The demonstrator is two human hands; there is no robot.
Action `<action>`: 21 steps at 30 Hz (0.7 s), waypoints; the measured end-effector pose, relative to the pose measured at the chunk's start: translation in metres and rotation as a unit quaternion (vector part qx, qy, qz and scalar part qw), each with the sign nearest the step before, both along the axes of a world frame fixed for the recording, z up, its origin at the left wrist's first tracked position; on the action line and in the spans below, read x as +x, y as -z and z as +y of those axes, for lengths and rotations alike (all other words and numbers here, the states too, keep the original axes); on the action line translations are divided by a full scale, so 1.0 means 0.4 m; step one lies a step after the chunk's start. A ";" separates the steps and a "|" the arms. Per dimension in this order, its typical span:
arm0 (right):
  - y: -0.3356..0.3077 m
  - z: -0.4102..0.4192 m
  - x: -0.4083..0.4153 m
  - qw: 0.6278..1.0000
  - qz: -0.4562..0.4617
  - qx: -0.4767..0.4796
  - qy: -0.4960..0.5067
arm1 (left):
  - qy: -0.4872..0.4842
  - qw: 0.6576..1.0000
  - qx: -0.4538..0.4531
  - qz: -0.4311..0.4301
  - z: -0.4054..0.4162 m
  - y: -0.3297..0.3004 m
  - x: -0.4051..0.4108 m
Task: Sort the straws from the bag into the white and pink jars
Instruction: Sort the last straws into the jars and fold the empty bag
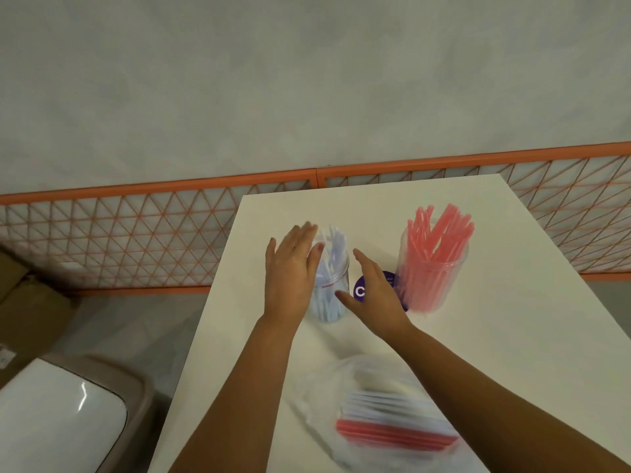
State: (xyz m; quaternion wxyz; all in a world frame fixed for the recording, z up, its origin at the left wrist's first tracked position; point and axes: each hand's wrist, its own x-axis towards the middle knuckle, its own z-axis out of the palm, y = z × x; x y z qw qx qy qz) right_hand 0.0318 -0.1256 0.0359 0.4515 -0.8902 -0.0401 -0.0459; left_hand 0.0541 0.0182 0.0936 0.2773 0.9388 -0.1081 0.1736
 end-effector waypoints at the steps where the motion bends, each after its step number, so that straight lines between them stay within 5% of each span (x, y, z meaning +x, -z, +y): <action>1: 0.001 -0.004 -0.007 1.000 -0.007 0.000 0.008 | -0.006 0.999 -0.044 -0.023 -0.006 -0.004 -0.025; 5: 0.010 -0.018 -0.068 0.997 -0.069 0.017 0.016 | 0.057 0.988 -0.082 -0.117 -0.020 0.061 -0.150; 14: 0.128 -0.053 -0.248 0.997 -0.001 -0.021 -0.068 | 0.160 0.956 0.009 0.244 -0.008 0.301 -0.327; 21: 0.215 -0.095 -0.322 0.947 0.145 -0.243 -0.151 | 0.163 0.932 0.117 0.302 -0.016 0.353 -0.360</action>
